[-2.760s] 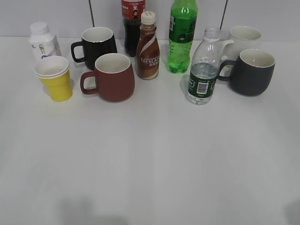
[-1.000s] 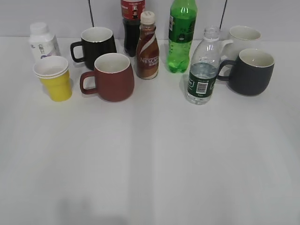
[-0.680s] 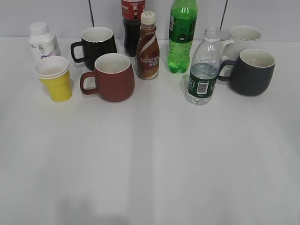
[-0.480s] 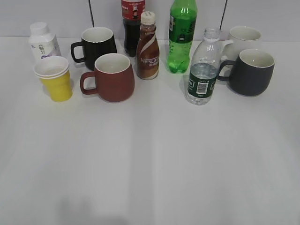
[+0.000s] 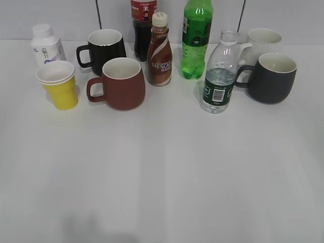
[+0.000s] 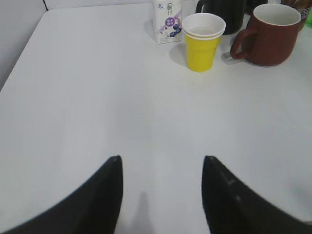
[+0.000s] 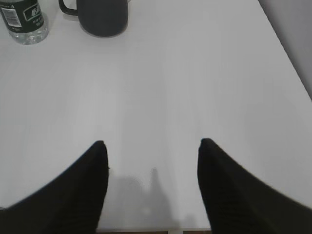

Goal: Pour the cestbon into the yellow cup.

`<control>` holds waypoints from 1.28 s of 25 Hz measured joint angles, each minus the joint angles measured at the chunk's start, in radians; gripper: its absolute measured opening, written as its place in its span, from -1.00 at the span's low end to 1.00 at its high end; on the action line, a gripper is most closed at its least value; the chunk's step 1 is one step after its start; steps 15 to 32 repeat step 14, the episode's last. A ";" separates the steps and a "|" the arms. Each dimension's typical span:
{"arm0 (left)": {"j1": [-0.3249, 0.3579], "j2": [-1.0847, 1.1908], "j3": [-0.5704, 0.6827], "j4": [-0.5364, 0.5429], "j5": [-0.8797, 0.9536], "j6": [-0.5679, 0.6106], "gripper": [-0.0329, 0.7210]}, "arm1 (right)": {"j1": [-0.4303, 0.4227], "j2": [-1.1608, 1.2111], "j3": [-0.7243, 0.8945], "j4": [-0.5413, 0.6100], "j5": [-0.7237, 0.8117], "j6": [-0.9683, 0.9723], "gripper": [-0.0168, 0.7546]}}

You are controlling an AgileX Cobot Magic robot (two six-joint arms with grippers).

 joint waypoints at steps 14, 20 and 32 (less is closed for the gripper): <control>0.000 0.000 0.000 0.000 0.000 0.000 -0.04 | 0.000 0.000 0.000 0.000 0.000 0.000 0.18; 0.000 0.000 0.000 0.000 0.000 0.000 -0.04 | 0.000 0.000 0.000 0.000 0.000 0.000 0.18; 0.000 0.000 0.000 0.000 0.000 0.000 -0.04 | 0.000 0.000 0.000 0.000 0.000 0.000 0.18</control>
